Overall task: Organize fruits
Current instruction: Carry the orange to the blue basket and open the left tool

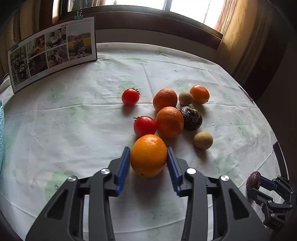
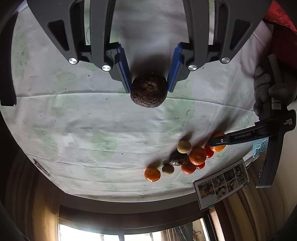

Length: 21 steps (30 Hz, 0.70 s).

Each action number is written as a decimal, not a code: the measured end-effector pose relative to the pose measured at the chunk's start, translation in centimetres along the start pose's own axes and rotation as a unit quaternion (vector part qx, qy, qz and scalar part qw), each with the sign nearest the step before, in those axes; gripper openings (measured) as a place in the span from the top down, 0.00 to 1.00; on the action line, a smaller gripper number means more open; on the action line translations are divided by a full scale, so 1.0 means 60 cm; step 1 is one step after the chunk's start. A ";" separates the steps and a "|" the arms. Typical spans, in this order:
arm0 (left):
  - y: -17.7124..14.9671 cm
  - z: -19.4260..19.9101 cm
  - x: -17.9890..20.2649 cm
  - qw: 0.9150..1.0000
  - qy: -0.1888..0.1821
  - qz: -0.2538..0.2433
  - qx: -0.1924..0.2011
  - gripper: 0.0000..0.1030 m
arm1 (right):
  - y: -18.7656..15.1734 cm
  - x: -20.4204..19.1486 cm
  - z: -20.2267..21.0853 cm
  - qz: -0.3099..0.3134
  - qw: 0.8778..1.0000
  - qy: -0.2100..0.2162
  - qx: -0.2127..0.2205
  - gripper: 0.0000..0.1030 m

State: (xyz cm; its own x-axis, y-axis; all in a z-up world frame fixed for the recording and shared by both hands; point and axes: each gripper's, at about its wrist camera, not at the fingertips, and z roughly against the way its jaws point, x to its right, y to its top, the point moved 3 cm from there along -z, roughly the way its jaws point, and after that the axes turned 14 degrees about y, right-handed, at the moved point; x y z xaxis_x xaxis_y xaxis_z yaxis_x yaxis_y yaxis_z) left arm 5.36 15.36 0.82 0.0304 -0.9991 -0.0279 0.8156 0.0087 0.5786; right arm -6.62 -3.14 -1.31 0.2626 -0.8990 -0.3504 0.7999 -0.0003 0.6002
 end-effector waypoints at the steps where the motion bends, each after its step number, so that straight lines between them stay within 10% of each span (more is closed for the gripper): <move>1: 0.000 0.001 -0.001 1.000 0.001 0.002 0.000 0.62 | 0.001 0.000 0.001 -0.002 1.000 0.001 0.001 0.61; 12: 0.012 0.084 -0.095 0.994 0.053 0.060 0.071 0.62 | 0.051 -0.066 0.001 0.016 0.998 0.048 0.041 0.61; 21: 0.012 0.146 -0.302 0.963 0.196 0.146 0.116 0.62 | 0.092 -0.171 -0.053 0.047 0.992 0.108 0.034 0.61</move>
State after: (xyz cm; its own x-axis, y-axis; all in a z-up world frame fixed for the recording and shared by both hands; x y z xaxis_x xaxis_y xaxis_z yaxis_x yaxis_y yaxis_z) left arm 0.32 33.10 8.85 0.4920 -0.8630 -0.1148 0.5886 0.2326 0.7742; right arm -3.21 7.45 3.32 0.4492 -0.7820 -0.4321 0.7301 0.0426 0.6820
